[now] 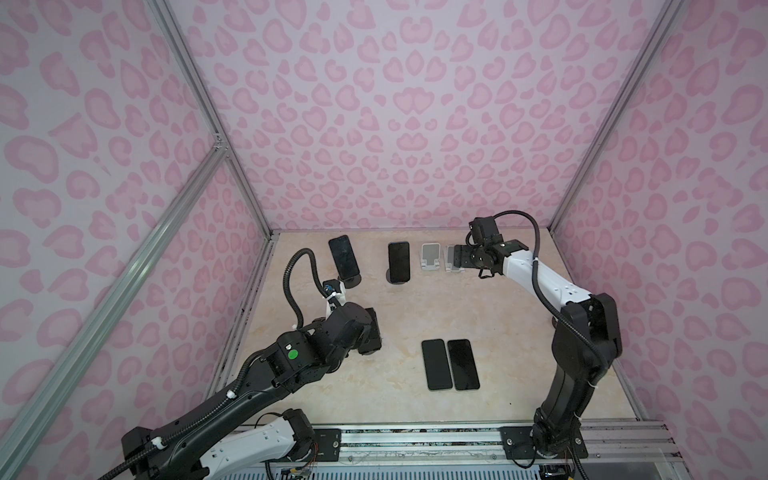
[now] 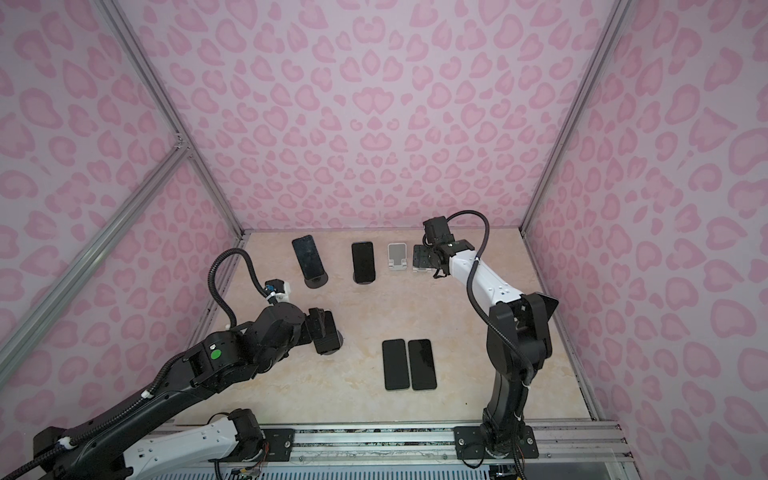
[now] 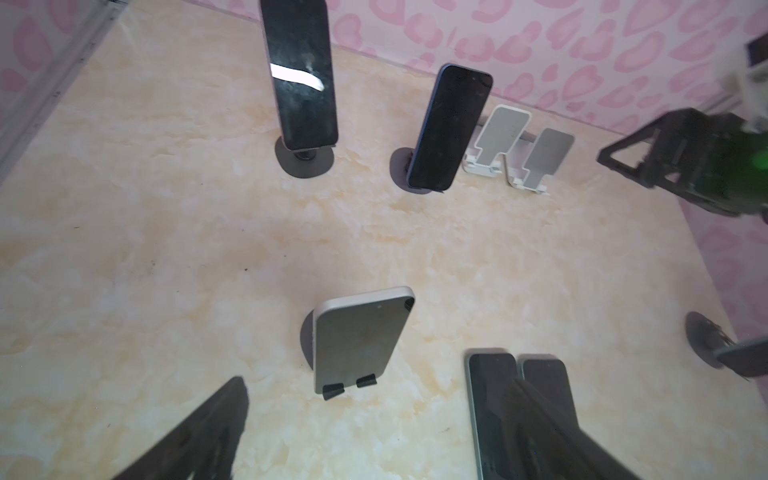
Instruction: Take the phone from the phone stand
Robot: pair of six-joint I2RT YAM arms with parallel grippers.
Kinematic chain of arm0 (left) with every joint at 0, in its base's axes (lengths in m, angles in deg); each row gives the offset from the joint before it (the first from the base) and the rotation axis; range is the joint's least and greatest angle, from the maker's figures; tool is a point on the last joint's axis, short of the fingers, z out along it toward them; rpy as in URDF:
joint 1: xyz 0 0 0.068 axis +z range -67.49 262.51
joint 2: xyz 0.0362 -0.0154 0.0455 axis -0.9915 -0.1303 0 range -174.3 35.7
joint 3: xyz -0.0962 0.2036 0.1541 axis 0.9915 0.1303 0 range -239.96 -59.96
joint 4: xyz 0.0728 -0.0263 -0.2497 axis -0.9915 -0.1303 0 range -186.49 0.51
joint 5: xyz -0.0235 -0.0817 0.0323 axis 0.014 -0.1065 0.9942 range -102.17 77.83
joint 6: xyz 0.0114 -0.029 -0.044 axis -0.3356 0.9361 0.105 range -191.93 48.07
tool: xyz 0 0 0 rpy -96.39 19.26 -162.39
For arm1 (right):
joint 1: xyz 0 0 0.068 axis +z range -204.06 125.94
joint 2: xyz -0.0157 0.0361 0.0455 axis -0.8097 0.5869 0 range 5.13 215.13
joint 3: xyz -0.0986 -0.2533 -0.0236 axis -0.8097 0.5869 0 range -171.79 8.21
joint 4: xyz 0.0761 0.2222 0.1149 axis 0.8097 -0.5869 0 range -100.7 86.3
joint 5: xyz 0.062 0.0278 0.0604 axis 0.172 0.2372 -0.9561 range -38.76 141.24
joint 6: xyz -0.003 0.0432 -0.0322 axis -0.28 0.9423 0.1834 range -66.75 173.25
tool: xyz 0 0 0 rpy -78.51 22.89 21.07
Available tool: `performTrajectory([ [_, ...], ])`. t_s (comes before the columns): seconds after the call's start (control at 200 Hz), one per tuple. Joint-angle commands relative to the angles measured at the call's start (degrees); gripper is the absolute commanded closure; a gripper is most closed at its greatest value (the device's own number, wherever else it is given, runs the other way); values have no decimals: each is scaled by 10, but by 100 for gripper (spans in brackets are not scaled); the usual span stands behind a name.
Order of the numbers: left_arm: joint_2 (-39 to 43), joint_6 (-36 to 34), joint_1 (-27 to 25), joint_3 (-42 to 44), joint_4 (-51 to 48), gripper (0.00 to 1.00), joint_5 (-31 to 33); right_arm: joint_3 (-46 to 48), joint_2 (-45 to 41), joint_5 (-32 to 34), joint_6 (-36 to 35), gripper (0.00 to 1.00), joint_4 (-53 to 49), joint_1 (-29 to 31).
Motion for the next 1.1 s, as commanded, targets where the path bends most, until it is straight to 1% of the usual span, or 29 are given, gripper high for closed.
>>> performTrajectory([
  [0.0,-27,66,-8,-10,-48,2,55,74,-59,4,13,7,56,3],
  [0.13,-50,112,-20,-6,-52,2,80,146,-124,-18,9,7,84,9],
  [0.23,-82,117,-26,-3,-36,2,70,177,-154,-31,5,7,99,12],
  [0.325,-121,114,-35,-15,-27,2,59,200,-172,-36,0,7,111,14],
  [0.425,-154,120,-37,-22,-25,2,64,228,-196,-48,2,7,138,19],
  [0.55,-168,133,-38,-17,-30,2,85,260,-215,-53,6,7,161,23],
  [0.705,-186,136,-38,-12,-24,2,89,280,-223,-58,13,7,173,24],
  [0.77,-193,124,-37,-6,-6,2,86,291,-231,-51,21,7,182,29],
  [0.895,-200,121,-38,-8,-11,2,106,324,-264,7,9,7,204,79],
  [0.99,-198,110,-35,1,-1,2,114,359,-291,3,14,7,234,94],
  [1.095,-204,96,-25,6,11,2,100,404,-308,11,26,8,277,94],
])
